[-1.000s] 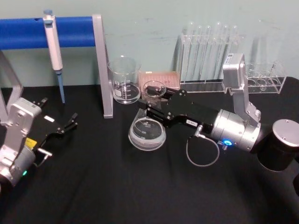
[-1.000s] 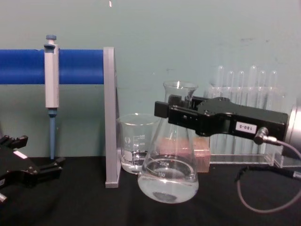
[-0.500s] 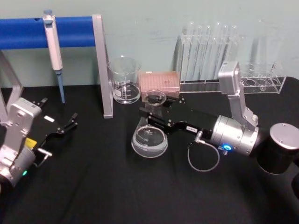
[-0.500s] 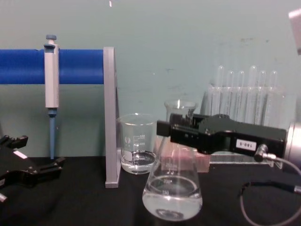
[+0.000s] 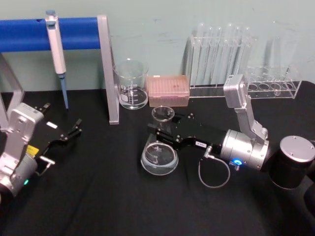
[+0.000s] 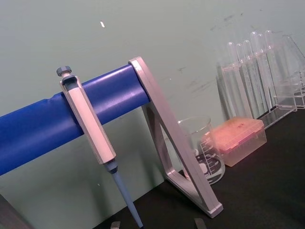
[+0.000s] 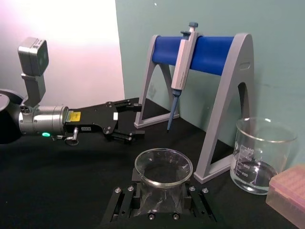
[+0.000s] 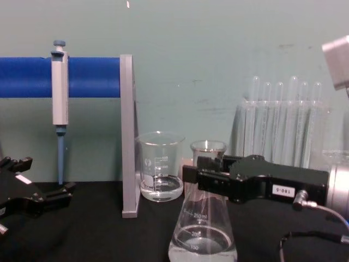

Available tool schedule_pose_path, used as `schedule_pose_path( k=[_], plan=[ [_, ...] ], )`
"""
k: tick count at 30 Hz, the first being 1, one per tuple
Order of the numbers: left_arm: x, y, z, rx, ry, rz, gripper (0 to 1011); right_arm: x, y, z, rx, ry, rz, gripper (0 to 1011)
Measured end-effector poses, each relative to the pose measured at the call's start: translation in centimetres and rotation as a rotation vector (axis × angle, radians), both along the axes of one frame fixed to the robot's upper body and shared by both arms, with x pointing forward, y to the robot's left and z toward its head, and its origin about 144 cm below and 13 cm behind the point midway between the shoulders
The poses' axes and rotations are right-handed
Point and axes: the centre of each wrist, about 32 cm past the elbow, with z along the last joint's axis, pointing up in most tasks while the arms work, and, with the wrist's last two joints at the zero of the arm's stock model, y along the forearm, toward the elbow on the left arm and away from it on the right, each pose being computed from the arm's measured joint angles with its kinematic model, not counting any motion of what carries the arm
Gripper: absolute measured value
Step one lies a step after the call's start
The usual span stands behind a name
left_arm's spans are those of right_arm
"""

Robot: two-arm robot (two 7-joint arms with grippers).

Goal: Grasp the erlenmeyer flask with one hand, shake it three times, then place it back.

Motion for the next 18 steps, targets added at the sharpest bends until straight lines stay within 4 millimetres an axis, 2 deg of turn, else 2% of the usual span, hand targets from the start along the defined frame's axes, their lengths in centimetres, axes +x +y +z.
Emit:
schedule_pose_path(
  k=[18],
  plan=[
    [0.0, 0.0, 0.0, 0.0, 0.0, 0.0, 1001, -0.1, -0.2, -1.1, -0.032, 0.037, 0.01, 457]
  ],
)
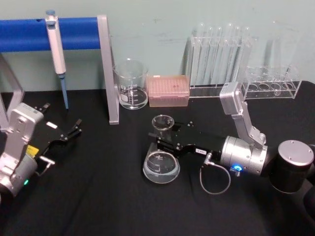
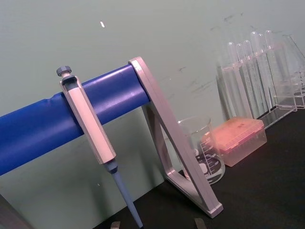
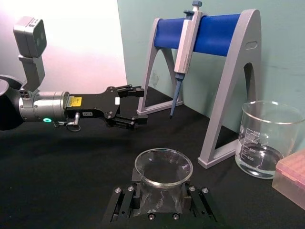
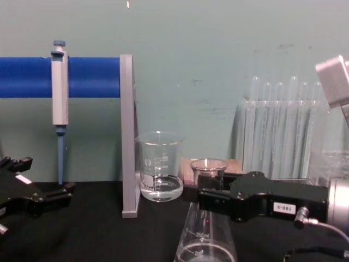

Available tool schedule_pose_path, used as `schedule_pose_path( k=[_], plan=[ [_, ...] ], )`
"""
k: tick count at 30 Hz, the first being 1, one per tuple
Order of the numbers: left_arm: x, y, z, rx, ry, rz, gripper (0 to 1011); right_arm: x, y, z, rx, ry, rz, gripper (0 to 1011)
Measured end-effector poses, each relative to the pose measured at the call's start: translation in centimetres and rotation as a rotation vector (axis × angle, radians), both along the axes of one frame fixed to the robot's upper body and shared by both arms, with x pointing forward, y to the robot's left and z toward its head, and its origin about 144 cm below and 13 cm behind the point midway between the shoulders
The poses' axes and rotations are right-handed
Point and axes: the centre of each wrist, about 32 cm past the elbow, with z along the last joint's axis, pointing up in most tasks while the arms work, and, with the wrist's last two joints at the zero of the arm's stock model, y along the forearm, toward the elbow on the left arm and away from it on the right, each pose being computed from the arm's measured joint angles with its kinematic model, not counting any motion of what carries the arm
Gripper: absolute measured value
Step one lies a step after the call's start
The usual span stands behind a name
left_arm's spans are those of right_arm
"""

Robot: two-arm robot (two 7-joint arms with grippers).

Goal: Grasp the erlenmeyer flask with one hand, shake it three times, then place it back.

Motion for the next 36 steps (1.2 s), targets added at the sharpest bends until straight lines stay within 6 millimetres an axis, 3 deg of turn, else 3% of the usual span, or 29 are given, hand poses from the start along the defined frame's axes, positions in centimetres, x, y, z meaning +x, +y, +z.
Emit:
schedule_pose_path(
  k=[36],
  plan=[
    [0.0, 0.0, 0.0, 0.0, 0.0, 0.0, 1001, -0.21, 0.01, -0.57, -0.031, 0.023, 0.0, 457]
  ],
)
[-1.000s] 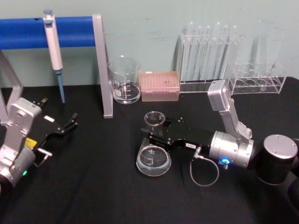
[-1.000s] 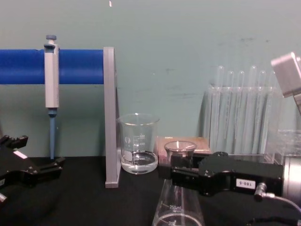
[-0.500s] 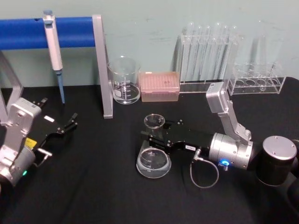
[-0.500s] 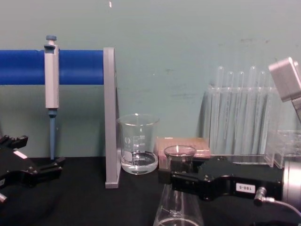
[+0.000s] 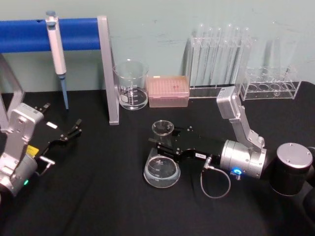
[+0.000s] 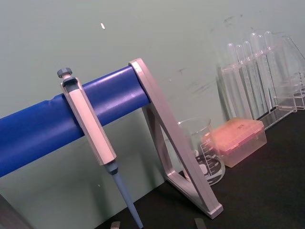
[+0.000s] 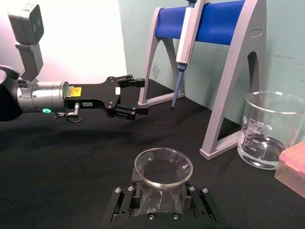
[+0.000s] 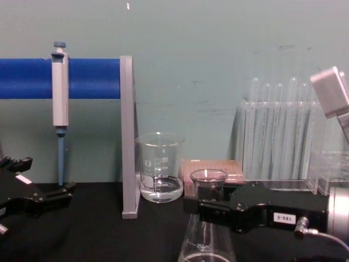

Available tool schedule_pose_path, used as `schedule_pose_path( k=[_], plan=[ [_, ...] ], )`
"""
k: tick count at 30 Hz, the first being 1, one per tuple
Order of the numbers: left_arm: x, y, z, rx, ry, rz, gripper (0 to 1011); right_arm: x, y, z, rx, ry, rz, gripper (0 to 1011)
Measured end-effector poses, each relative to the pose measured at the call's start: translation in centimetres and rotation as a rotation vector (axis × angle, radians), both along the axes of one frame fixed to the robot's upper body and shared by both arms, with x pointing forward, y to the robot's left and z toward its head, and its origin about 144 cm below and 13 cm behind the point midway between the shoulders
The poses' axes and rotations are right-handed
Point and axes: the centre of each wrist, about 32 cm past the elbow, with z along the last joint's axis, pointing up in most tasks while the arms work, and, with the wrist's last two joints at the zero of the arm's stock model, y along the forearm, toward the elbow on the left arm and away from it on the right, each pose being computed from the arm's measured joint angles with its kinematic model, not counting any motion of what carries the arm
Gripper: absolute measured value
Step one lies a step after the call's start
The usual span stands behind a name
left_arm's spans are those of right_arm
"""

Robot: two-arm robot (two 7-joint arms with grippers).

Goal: Grasp the erlenmeyer flask with one hand, shake it three times, then place it back.

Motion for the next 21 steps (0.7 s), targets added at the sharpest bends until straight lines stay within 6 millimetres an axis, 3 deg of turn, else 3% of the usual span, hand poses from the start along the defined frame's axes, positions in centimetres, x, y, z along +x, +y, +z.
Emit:
schedule_pose_path(
  k=[16, 21],
  plan=[
    [0.0, 0.0, 0.0, 0.0, 0.0, 0.0, 1001, -0.02, 0.01, -0.02, -0.001, 0.001, 0.0, 458],
    [0.0, 0.0, 0.0, 0.0, 0.0, 0.0, 1001, -0.08, 0.0, -0.2, -0.011, 0.008, -0.001, 604]
  ],
)
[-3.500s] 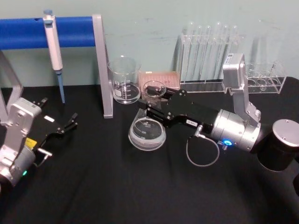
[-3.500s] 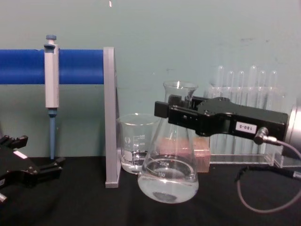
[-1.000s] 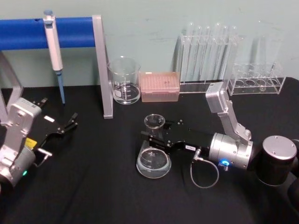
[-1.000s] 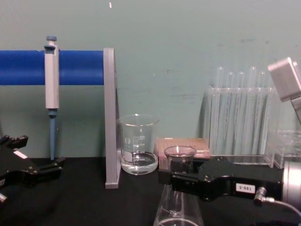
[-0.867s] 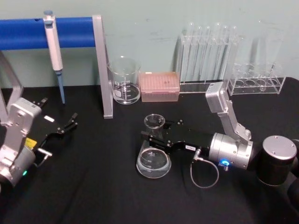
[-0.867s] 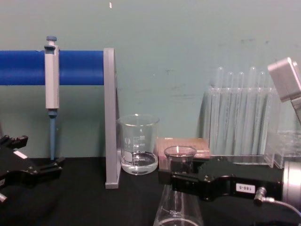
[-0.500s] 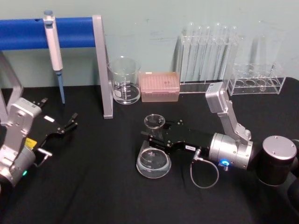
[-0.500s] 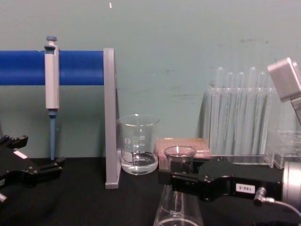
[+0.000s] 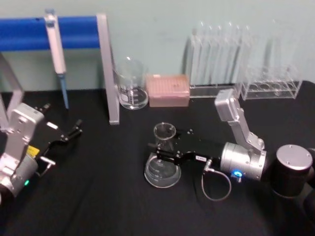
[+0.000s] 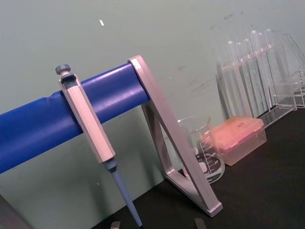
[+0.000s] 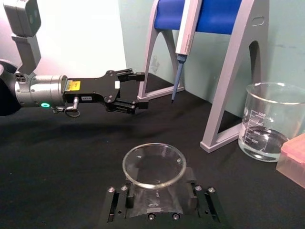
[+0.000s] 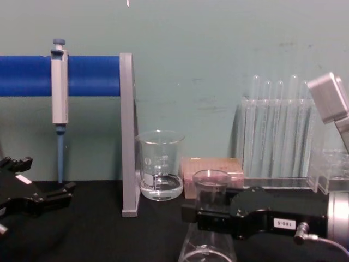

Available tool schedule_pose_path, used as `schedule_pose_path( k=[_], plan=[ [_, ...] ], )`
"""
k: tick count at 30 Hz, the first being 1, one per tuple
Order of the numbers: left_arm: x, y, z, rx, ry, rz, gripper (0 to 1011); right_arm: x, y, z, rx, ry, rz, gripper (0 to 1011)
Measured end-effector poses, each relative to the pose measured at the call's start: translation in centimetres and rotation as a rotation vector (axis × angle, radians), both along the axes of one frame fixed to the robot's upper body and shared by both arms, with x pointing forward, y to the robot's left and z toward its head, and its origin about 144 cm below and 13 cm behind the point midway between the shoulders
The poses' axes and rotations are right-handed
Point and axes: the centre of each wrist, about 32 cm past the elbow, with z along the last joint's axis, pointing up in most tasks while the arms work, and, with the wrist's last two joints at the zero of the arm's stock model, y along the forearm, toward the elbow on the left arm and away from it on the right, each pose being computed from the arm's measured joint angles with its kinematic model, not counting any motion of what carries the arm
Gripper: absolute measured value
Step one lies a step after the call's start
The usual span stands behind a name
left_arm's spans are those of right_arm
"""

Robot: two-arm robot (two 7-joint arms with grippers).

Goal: Grasp the erlenmeyer flask with one hand, shake it three times, then place it back.

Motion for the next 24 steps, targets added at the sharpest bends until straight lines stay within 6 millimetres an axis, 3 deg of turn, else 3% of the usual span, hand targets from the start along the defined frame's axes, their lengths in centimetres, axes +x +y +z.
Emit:
schedule_pose_path(
  k=[14, 24],
  plan=[
    [0.0, 0.0, 0.0, 0.0, 0.0, 0.0, 1001, 0.03, 0.0, 0.09, 0.005, -0.003, -0.001, 997],
    [0.0, 0.0, 0.0, 0.0, 0.0, 0.0, 1001, 0.06, 0.0, 0.15, 0.008, -0.006, -0.001, 1003]
  ],
)
